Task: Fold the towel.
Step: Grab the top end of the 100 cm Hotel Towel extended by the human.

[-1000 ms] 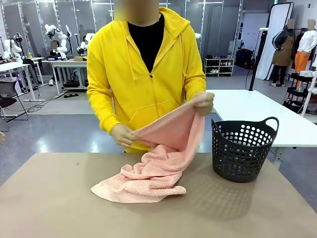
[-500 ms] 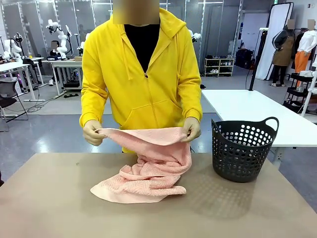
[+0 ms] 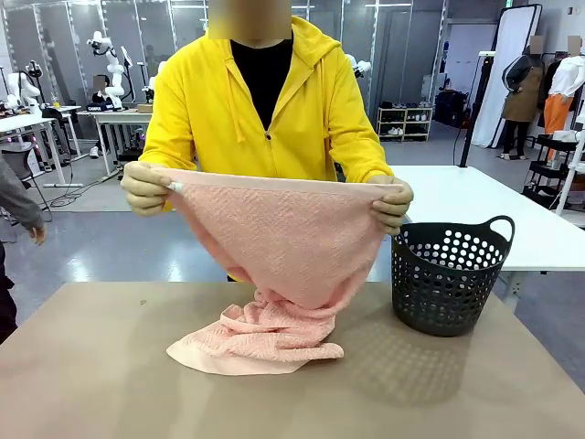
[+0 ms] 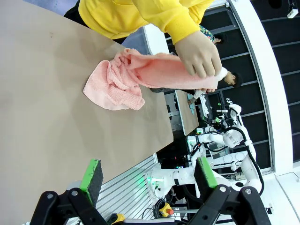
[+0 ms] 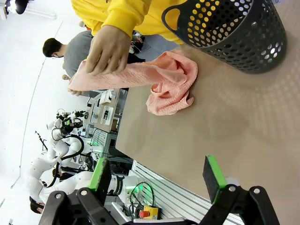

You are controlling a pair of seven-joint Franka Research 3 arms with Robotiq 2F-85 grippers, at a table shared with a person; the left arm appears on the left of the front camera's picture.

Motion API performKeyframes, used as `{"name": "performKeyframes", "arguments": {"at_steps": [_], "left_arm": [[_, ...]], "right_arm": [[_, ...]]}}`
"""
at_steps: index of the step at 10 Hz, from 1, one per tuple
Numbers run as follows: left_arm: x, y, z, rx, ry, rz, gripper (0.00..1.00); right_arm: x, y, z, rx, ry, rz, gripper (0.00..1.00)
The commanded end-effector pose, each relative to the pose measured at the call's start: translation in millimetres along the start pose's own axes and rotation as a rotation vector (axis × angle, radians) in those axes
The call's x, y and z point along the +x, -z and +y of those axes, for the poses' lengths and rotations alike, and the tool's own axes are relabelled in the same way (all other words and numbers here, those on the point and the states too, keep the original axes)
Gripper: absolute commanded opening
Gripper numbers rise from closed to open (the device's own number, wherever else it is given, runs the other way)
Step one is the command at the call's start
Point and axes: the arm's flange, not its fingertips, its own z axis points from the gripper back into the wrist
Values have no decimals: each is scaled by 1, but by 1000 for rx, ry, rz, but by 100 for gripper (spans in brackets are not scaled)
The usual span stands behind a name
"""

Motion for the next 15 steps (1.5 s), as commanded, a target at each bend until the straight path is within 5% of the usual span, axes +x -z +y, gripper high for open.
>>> {"name": "performKeyframes", "arguments": {"at_steps": [1, 6, 7, 10, 15], "left_arm": [[0, -1, -1, -12, 9, 4, 100], [0, 0, 0, 0, 0, 0, 100], [3, -1, -10, 80, 82, 50, 100], [31, 5, -84, 322, 446, 216, 100], [36, 66, -194, 509, 957, 511, 100]], "right_arm": [[1, -1, 0, 10, -8, -8, 100], [0, 0, 0, 0, 0, 0, 100], [7, -6, 8, -29, -64, 12, 100], [44, 2, 72, -280, -514, 176, 100], [77, 48, 194, -464, -1054, 479, 100]]}}
